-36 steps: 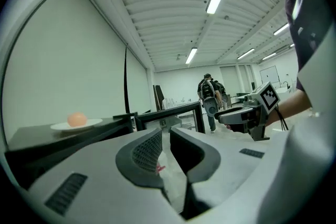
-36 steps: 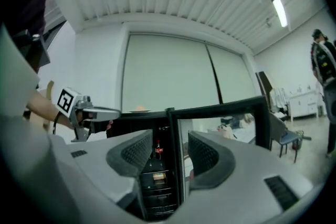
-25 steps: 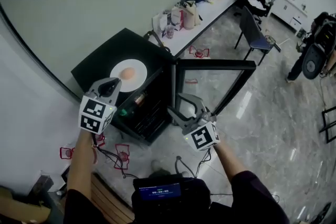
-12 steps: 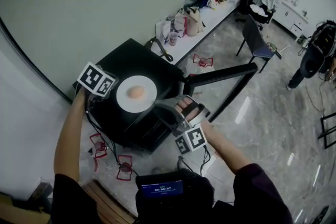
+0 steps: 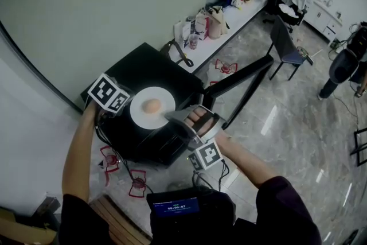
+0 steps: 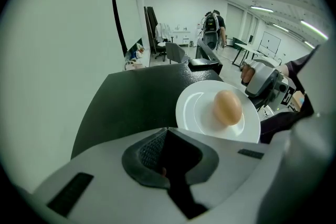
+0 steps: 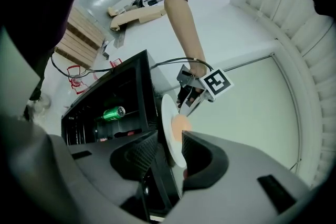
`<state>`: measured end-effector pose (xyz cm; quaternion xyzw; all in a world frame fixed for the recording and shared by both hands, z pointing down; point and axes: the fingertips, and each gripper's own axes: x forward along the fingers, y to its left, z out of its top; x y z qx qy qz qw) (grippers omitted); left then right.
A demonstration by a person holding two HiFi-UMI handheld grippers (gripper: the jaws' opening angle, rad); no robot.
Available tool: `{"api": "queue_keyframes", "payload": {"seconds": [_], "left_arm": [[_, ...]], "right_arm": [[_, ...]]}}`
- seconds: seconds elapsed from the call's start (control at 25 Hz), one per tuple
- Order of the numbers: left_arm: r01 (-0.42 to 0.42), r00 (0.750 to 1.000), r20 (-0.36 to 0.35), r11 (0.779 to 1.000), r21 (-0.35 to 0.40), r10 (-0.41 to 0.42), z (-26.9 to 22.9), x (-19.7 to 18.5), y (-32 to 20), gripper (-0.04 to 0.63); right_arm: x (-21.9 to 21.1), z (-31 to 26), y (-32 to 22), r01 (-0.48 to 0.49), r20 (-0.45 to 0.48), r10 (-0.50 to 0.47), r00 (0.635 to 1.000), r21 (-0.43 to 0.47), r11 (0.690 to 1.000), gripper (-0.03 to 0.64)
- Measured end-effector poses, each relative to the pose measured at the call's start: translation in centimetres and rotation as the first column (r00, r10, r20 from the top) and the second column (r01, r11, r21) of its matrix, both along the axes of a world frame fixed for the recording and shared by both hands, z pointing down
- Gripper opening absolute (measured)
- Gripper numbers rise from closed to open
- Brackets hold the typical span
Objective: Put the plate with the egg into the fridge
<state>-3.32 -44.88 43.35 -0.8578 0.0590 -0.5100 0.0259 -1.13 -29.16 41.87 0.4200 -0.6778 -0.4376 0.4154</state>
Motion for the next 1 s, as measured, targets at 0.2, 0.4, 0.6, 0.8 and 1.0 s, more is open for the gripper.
{"api": "queue_keyframes", "payload": {"seconds": [0.2, 0.4, 0.6, 0.8, 1.0], "left_arm": [[-0.024, 0.999, -0.022, 1.000, -0.009, 0.024, -0.1, 0.2, 1.7, 0.009], [-0.014, 0.999, -0.048, 1.000, 0.008, 0.015, -0.2, 0.0, 1.9, 0.009], [0.037, 0.995, -0.091, 0.998, 0.052, -0.032, -0.1, -1.2, 2.1, 0.009], [0.077, 0.976, -0.210, 0.993, 0.093, -0.056, -2.5, -1.8, 3.6, 0.009], [0.071, 0.932, -0.361, 0.987, 0.147, -0.013, -5.7, -1.6, 7.3, 0.009]], "right_arm": [[-0.1, 0.2, 0.7, 0.003, -0.046, -0.002, 0.999, 0.035, 0.999, 0.076], [-0.2, -0.1, 0.9, 0.001, -0.115, 0.012, 0.993, 0.117, 0.993, 0.029], [0.0, 1.1, 1.9, -0.009, -0.119, 0.018, 0.993, 0.075, 0.997, 0.020], [-0.1, 0.7, 3.6, -0.012, -0.144, 0.027, 0.989, 0.105, 0.994, 0.020], [0.7, 0.9, 5.7, -0.073, -0.155, 0.087, 0.984, 0.093, 0.993, 0.020]]}}
